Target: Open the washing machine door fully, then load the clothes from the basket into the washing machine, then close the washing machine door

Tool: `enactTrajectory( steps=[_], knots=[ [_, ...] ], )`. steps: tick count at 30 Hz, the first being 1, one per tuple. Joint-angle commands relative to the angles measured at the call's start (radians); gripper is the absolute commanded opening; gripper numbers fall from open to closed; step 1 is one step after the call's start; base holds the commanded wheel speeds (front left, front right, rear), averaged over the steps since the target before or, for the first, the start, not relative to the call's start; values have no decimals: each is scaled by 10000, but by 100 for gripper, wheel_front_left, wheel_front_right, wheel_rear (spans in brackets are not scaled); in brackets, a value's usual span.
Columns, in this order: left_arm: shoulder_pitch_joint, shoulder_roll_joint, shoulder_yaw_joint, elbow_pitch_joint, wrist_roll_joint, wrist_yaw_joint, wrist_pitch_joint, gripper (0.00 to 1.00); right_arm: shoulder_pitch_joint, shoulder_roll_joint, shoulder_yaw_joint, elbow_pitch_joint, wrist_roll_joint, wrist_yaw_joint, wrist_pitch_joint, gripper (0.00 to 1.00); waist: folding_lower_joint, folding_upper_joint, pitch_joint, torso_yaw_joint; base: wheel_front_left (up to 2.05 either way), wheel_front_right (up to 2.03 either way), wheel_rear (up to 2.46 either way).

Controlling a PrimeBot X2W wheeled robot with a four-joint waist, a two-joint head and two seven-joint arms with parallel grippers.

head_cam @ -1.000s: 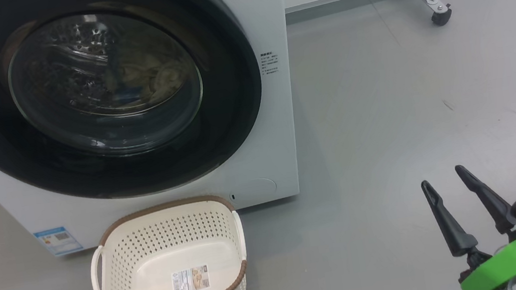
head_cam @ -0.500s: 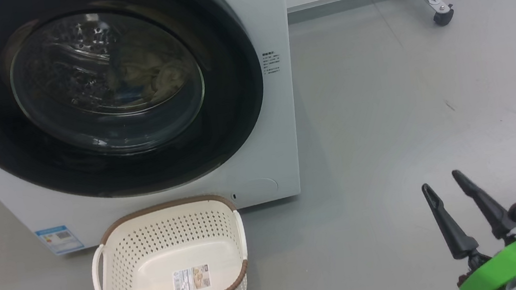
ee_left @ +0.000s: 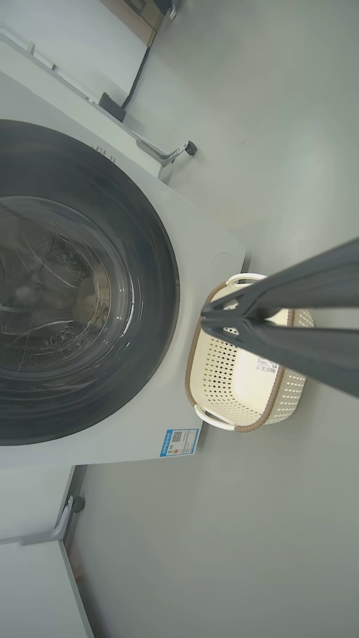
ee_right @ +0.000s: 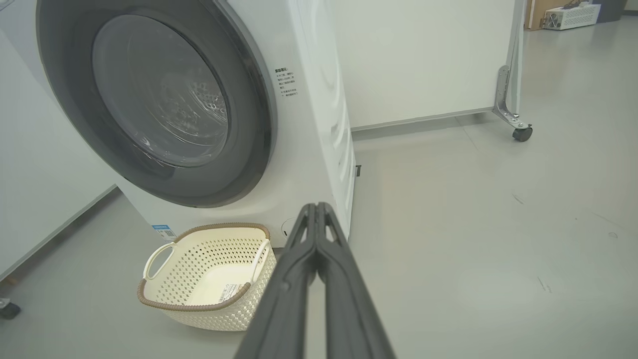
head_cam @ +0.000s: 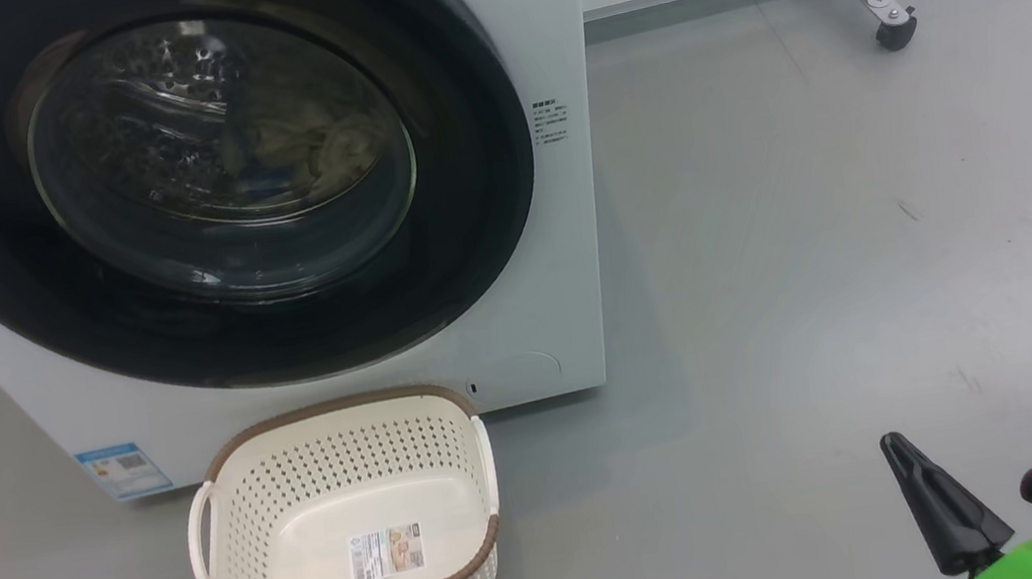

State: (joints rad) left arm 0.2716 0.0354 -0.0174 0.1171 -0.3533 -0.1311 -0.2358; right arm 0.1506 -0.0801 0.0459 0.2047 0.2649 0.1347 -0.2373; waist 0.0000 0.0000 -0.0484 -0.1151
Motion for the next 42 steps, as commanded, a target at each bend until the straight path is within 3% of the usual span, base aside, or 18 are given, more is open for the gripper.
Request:
enactTrajectory(
  steps=[1, 42],
  knots=[
    [-386, 107, 67, -260, -251, 9, 61, 0, -533, -59, -79, -292, 293, -4, 45, 0, 0, 0, 6, 13, 0, 0, 0],
    [-1574, 291, 269, 284, -4761, 2, 1077, 0, -1240, -70, -423, -58, 5061, -16, 1107, 0, 0, 0, 184, 412, 0, 0, 0]
  ],
)
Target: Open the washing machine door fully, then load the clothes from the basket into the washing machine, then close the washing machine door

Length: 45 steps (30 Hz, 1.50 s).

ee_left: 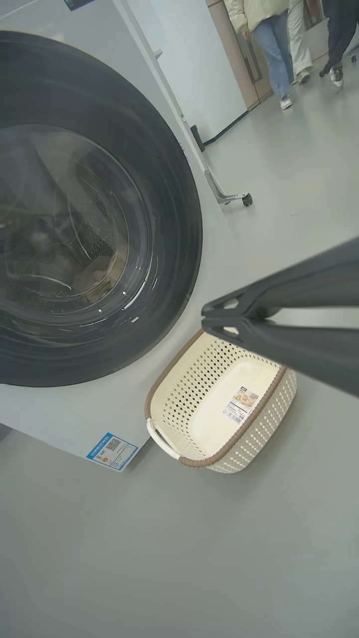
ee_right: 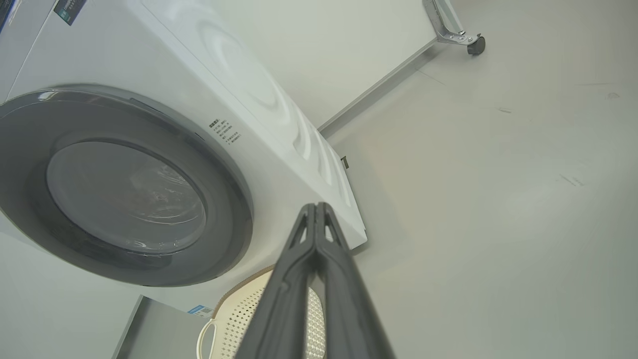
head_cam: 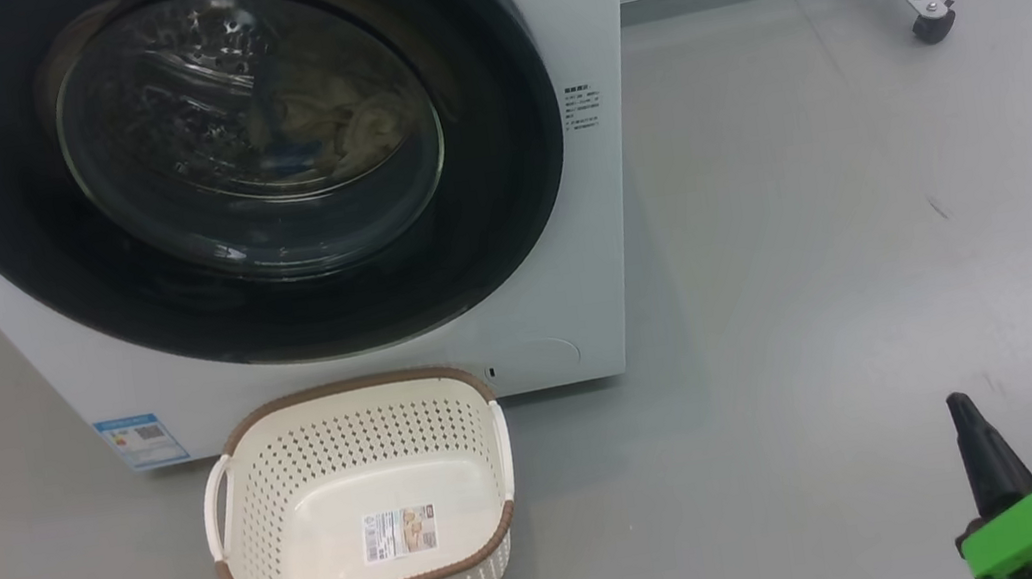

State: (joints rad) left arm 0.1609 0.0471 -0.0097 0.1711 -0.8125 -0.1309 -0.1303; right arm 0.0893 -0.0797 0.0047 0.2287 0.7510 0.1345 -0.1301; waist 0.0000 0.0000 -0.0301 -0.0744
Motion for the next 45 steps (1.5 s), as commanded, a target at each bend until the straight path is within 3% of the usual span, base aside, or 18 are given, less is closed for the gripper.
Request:
enactTrajectory(
  steps=[1, 45],
  knots=[
    [-497, 176, 200, -244, -280, 0, 49, 0, -645, -73, -22, -292, 317, -15, 63, 0, 0, 0, 7, 15, 0, 0, 0],
    [-1798, 247, 605, 338, -5088, 1, 1311, 0, -1428, 24, -551, -29, 5435, -29, 1353, 0, 0, 0, 203, 454, 0, 0, 0]
  ],
)
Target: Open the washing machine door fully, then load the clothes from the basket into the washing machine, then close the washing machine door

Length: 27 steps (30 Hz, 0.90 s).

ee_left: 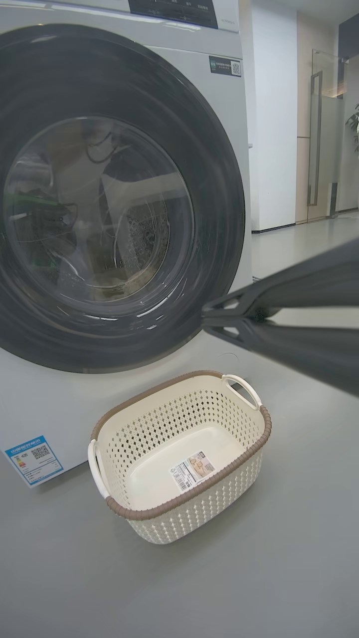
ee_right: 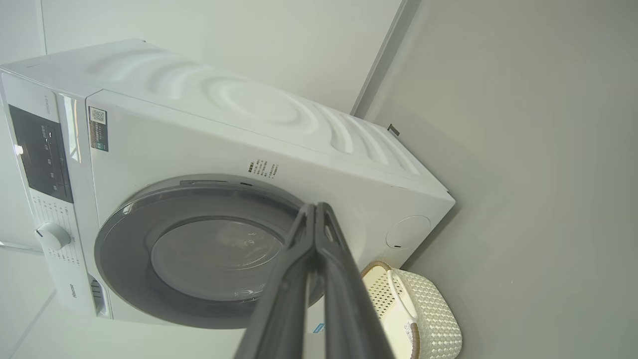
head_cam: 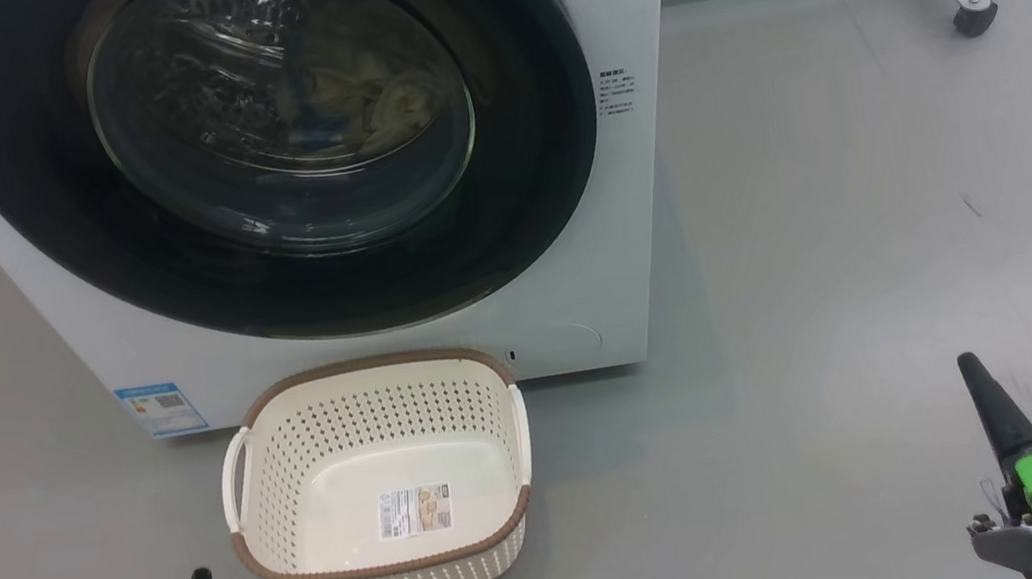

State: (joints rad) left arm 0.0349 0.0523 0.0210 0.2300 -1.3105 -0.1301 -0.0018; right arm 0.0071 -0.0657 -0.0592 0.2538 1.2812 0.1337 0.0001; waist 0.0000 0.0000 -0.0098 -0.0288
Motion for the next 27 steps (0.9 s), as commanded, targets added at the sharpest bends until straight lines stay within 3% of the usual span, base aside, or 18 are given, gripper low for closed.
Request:
enactTrajectory(
  steps=[1, 27],
  knots=[
    [-567, 196, 308, -237, -217, -6, 56, 0, -625, -113, 75, -274, 248, -21, 81, 0, 0, 0, 4, 8, 0, 0, 0],
    [-1341, 204, 595, 111, -3017, -6, 839, 0, -1091, -29, -276, -117, 3238, -30, 873, 0, 0, 0, 120, 268, 0, 0, 0]
  ],
)
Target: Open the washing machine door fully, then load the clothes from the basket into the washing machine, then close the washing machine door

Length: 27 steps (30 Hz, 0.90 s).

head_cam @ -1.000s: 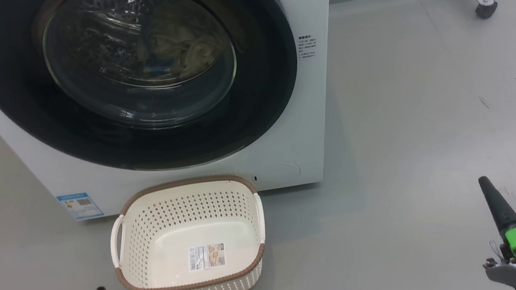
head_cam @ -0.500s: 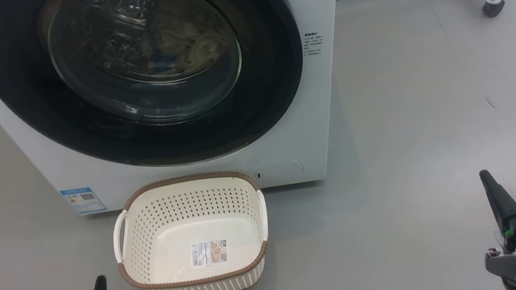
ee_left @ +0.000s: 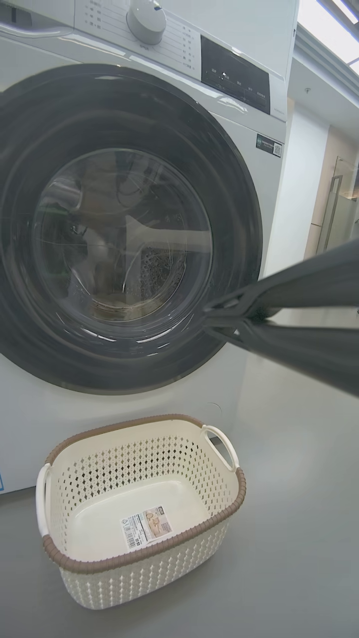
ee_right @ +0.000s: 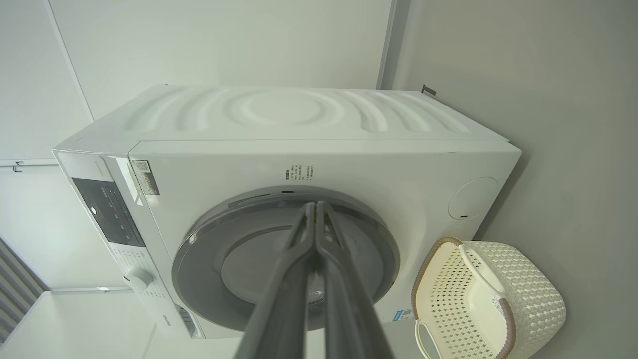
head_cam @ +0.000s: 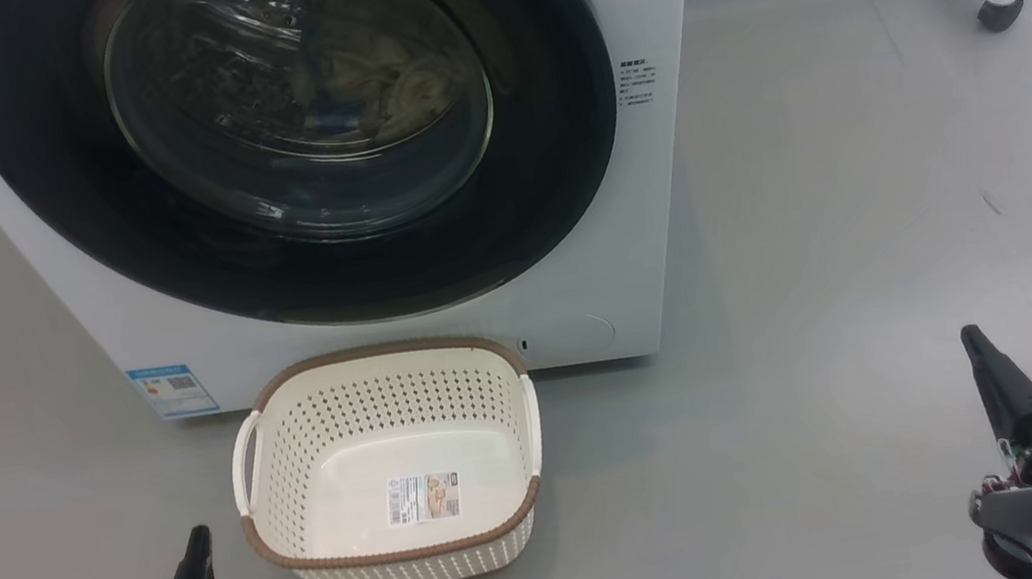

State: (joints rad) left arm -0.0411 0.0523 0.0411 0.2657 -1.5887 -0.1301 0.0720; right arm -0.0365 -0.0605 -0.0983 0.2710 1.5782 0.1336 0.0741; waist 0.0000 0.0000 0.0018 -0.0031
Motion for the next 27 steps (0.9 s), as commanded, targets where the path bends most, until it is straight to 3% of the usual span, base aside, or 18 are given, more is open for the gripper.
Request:
enactTrajectory(
  steps=[1, 27],
  knots=[
    [-611, 204, 405, -232, -342, -6, 131, 0, -673, -77, 101, -283, 383, -28, 164, 0, 0, 0, 9, 21, 0, 0, 0],
    [-649, 146, 499, -214, -388, -6, 229, 0, -698, -26, 19, -272, 449, -29, 251, 0, 0, 0, 14, 32, 0, 0, 0]
  ],
)
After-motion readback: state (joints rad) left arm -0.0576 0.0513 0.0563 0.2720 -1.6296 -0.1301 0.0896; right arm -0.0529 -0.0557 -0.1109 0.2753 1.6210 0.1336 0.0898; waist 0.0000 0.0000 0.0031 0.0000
